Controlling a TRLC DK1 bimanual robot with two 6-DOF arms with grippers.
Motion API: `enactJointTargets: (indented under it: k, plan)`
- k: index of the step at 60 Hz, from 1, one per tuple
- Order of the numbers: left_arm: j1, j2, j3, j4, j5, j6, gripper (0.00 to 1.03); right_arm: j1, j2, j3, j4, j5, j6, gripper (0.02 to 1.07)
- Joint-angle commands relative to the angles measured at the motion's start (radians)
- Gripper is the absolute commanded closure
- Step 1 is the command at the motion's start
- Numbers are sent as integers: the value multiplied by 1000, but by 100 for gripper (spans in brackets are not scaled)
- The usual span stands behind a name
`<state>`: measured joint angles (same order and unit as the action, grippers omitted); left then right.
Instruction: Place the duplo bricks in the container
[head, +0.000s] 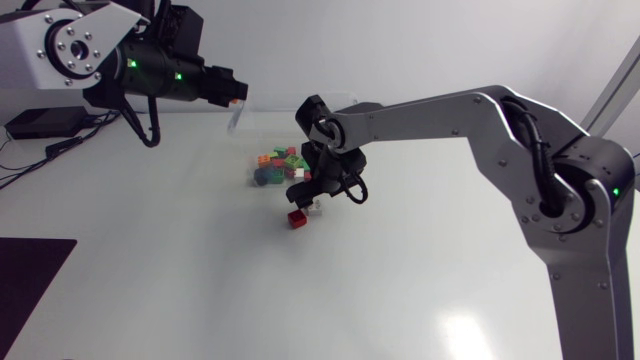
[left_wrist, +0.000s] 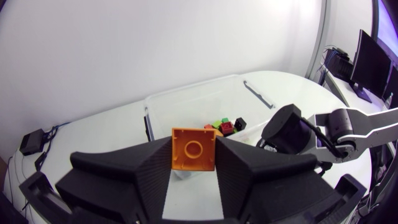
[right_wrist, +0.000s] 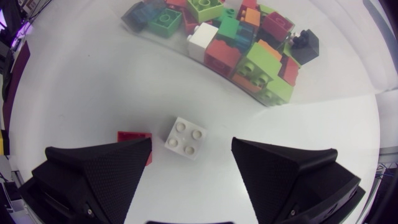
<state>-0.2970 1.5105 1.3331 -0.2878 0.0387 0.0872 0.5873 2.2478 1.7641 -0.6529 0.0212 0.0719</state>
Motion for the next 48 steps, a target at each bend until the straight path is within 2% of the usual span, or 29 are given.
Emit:
enactJointTargets:
  k: [1,4,8,11,19,23,40,48]
  plan:
    - [13,27,46,36,6,-4,68,-3,50,57,-34,11,37,18]
    - [18,33,46,58,6,-10,68,-3,65,80,-53,11,43,18]
    - [24,43,46,87,6,-18,68,2,81,97,-63,11,52,25]
    - [24,51,46,111,6,-23,68,5,93,110,-77,11,55,26]
    - [33,70,40,174,6,-35,68,13,113,130,-99,10,65,38]
    - [36,79,38,202,6,-44,68,14,121,141,-106,8,69,48]
    - [36,117,15,319,6,-64,68,20,164,202,-163,-14,92,48]
    - [32,146,18,355,3,-66,68,22,194,253,-197,-14,94,64]
